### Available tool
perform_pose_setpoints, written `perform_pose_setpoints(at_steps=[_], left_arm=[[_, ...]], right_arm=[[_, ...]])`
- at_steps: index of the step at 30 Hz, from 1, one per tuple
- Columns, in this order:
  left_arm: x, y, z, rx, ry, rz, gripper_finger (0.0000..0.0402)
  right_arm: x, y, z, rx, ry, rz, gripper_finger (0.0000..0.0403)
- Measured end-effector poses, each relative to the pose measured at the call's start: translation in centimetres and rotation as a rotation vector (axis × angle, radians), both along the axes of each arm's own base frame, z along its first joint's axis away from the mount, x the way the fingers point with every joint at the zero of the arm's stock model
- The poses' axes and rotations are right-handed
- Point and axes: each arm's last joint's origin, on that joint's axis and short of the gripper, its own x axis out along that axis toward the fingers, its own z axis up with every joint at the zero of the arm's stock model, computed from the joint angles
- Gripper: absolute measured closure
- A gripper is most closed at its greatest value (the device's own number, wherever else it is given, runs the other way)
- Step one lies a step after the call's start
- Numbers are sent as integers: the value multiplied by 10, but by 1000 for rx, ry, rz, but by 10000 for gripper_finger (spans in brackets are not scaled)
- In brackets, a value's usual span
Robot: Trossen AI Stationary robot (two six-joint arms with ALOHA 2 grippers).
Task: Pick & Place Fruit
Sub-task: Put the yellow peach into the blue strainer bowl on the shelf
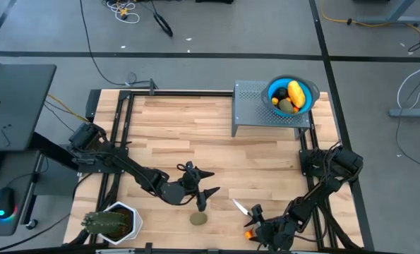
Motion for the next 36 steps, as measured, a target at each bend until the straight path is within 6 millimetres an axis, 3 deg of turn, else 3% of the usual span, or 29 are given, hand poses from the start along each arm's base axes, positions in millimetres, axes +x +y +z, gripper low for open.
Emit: perform_pose_setpoints(at_steps=[11,19,27,36], left_arm=[[0,-1,0,1,1,-3,107],[-1,-1,0,2,1,-5,107],[-1,-2,-1,5,7,-8,107],[-1,-2,-1,6,12,-8,107]], right_arm=[[0,1,13,41,-24,6,230],[-3,-1,33,67,-25,34,257],[-5,-1,31,80,29,80,240],[-2,-3,30,57,-2,40,160]])
